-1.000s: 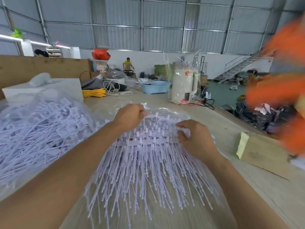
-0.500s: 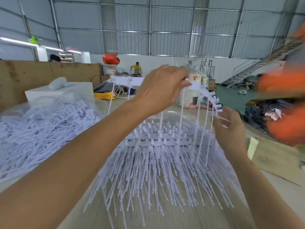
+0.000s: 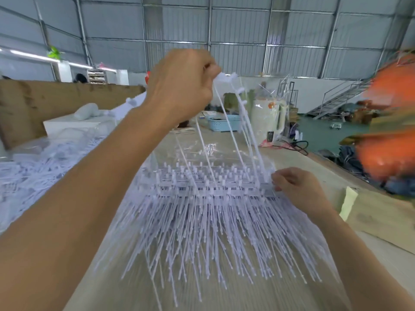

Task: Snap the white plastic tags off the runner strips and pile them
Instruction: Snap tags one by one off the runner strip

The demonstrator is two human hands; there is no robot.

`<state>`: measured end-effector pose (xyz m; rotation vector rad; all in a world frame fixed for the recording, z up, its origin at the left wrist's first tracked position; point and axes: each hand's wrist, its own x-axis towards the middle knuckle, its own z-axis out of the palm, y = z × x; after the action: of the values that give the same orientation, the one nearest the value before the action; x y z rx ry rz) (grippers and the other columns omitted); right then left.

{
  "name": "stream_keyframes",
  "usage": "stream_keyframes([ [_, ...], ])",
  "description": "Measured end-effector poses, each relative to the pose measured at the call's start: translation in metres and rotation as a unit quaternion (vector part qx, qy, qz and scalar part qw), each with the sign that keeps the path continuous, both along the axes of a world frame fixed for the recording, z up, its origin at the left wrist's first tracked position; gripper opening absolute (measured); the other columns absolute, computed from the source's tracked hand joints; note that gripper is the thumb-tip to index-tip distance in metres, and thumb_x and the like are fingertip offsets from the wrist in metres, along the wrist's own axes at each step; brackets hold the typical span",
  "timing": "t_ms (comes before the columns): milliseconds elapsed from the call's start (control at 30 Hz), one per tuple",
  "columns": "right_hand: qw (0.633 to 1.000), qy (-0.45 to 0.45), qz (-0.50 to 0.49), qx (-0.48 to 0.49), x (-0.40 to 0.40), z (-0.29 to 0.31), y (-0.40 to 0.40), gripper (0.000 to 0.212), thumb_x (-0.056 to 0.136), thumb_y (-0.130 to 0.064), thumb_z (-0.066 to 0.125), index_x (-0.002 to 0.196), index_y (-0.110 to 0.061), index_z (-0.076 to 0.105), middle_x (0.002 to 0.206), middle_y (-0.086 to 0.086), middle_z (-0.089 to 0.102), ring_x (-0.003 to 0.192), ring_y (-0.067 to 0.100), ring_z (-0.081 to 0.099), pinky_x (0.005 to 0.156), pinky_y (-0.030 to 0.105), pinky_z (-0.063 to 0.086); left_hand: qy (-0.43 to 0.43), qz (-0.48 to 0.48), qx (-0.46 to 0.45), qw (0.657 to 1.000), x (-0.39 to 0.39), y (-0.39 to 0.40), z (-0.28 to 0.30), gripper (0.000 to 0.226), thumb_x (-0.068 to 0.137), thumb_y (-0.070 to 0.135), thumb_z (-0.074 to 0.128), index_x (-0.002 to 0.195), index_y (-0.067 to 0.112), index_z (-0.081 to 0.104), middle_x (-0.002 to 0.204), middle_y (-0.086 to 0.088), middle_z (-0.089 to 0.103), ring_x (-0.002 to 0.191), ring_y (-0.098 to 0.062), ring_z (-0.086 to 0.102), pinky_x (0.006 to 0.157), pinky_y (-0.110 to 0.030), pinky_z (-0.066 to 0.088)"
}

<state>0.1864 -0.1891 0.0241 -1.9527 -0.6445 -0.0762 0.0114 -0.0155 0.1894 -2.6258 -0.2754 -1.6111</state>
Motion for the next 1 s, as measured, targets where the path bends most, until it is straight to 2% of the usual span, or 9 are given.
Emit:
stream_keyframes([
  [200, 0.999, -0.021, -0.004, -0.03, -0.001, 0.001, -0.001, 0.018, 0.089, -0.026, 0.064, 0.098, -0.011, 0.068, 0.079, 0.004, 0.072, 0.072, 0.016, 0.064, 0.067, 0.025, 0.042, -0.096, 0.021, -0.024, 0.995, -0.012, -0.007, 0.016, 0.029, 0.097, 0.029, 0.045, 0.101, 0.01, 0.067, 0.091, -0.008, 0.065, 0.086, -0.026, 0.057, 0.067, -0.031, 0.039],
  [300, 0.999, -0.032, -0.006, -0.027, -0.002, 0.001, 0.001, 0.018, 0.089, -0.023, 0.064, 0.098, -0.009, 0.068, 0.08, 0.007, 0.072, 0.075, 0.02, 0.066, 0.066, 0.025, 0.044, -0.082, 0.033, -0.016, 0.996, -0.014, -0.01, 0.018, 0.031, 0.097, 0.027, 0.045, 0.094, 0.005, 0.066, 0.086, -0.013, 0.063, 0.08, -0.029, 0.056, 0.066, -0.034, 0.041],
  [400, 0.999, -0.04, -0.009, -0.009, -0.005, 0.003, 0.001, 0.02, 0.09, -0.018, 0.062, 0.104, -0.005, 0.067, 0.09, 0.013, 0.071, 0.081, 0.026, 0.068, 0.075, 0.035, 0.053, 0.057, 0.055, -0.08, 0.994, -0.005, -0.015, 0.001, 0.029, 0.096, 0.027, 0.049, 0.081, 0.005, 0.06, 0.066, -0.007, 0.05, 0.064, -0.027, 0.049, 0.055, -0.032, 0.034],
  [467, 0.996, 0.025, 0.03, 0.085, -0.009, 0.005, -0.001, 0.021, 0.091, -0.004, 0.058, 0.112, 0.0, 0.061, 0.092, 0.016, 0.07, 0.079, 0.025, 0.07, 0.072, 0.037, 0.058, 0.172, 0.053, -0.132, 0.975, 0.003, -0.014, -0.017, 0.03, 0.095, 0.027, 0.052, 0.072, 0.007, 0.054, 0.062, -0.004, 0.044, 0.056, -0.019, 0.043, 0.048, -0.029, 0.028],
  [600, 0.924, 0.223, 0.098, 0.295, -0.01, 0.019, -0.008, 0.029, 0.092, 0.008, 0.046, 0.114, -0.008, 0.055, 0.085, 0.01, 0.074, 0.07, 0.02, 0.072, 0.053, 0.024, 0.055, 0.333, -0.001, -0.225, 0.916, 0.007, 0.007, -0.054, 0.038, 0.095, 0.023, 0.052, 0.059, 0.011, 0.045, 0.062, -0.005, 0.047, 0.057, -0.019, 0.046, 0.055, -0.027, 0.038],
  [733, 0.848, 0.325, 0.14, 0.394, 0.0, 0.029, -0.022, 0.018, 0.097, -0.015, 0.043, 0.111, -0.012, 0.054, 0.084, 0.011, 0.074, 0.068, 0.02, 0.072, 0.05, 0.019, 0.051, 0.438, -0.027, -0.219, 0.871, -0.001, 0.026, -0.088, 0.039, 0.097, 0.033, 0.047, 0.078, 0.002, 0.06, 0.075, -0.018, 0.063, 0.054, -0.014, 0.049, 0.051, -0.022, 0.038],
  [867, 0.897, 0.337, 0.142, 0.249, 0.005, 0.021, -0.022, 0.029, 0.097, -0.032, 0.047, 0.106, -0.008, 0.059, 0.086, 0.014, 0.074, 0.064, 0.023, 0.071, 0.045, 0.022, 0.053, 0.509, -0.078, -0.28, 0.81, -0.015, 0.032, -0.115, 0.035, 0.097, 0.034, 0.048, 0.085, 0.004, 0.06, 0.07, -0.005, 0.064, 0.05, 0.003, 0.057, 0.049, -0.01, 0.042],
  [933, 0.915, 0.324, 0.166, 0.173, 0.005, 0.018, -0.022, 0.025, 0.09, -0.023, 0.059, 0.107, -0.004, 0.061, 0.083, 0.016, 0.073, 0.062, 0.023, 0.07, 0.045, 0.022, 0.052, 0.572, -0.078, -0.304, 0.757, -0.021, 0.035, -0.122, 0.034, 0.096, 0.032, 0.051, 0.098, 0.0, 0.06, 0.062, 0.005, 0.063, 0.059, -0.005, 0.061, 0.059, -0.02, 0.05],
  [1000, 0.928, 0.293, 0.198, 0.118, 0.004, 0.016, -0.023, 0.037, 0.074, -0.011, 0.068, 0.107, 0.002, 0.062, 0.077, 0.017, 0.072, 0.06, 0.022, 0.069, 0.048, 0.021, 0.052, 0.603, -0.059, -0.299, 0.738, -0.023, 0.034, -0.121, 0.026, 0.093, 0.033, 0.056, 0.101, 0.008, 0.059, 0.066, 0.004, 0.063, 0.067, -0.017, 0.059, 0.063, -0.028, 0.048],
])
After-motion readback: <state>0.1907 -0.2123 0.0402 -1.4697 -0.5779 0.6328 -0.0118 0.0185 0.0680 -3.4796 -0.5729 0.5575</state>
